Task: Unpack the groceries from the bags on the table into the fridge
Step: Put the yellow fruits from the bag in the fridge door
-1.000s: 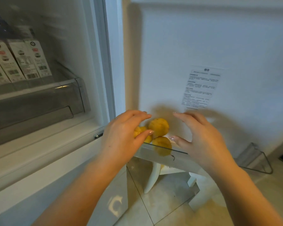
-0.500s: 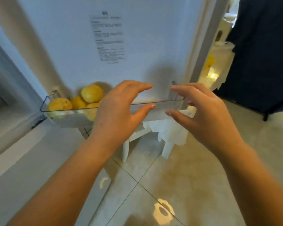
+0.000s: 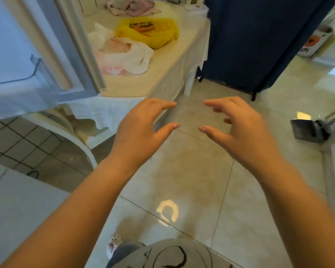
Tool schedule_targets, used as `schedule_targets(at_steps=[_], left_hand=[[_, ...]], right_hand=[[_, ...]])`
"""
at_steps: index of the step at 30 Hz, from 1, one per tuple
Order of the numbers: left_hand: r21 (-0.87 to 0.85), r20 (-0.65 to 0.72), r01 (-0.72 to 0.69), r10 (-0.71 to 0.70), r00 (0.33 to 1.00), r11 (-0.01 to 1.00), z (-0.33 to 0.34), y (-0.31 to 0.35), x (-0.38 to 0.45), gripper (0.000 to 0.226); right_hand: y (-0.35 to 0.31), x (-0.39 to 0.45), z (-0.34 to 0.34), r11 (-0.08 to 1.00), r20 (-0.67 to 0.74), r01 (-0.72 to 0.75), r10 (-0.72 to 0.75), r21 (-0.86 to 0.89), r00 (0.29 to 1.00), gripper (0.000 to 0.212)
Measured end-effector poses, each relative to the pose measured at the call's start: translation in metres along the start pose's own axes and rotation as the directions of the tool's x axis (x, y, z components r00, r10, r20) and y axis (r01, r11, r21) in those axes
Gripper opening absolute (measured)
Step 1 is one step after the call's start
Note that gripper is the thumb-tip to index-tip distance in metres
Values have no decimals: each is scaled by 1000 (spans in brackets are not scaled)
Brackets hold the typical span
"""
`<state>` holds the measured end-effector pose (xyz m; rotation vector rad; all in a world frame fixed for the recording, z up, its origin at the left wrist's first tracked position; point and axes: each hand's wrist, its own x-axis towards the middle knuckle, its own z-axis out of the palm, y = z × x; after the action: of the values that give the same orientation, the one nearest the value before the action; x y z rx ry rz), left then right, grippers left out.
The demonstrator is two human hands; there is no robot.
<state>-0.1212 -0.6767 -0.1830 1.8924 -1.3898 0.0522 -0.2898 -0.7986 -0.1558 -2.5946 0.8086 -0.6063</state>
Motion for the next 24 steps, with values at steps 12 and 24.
schedule_targets(at_steps=[12,24], left_hand=[[0,97,160,-159,982,987,99,-9,88,40],[26,73,281,-282,957,959,160,-139,289,39]], right_hand=[[125,66,-7,995,72,-98,96,33,993,52],[205,311,52,999,267,-51,45,18,963,53]])
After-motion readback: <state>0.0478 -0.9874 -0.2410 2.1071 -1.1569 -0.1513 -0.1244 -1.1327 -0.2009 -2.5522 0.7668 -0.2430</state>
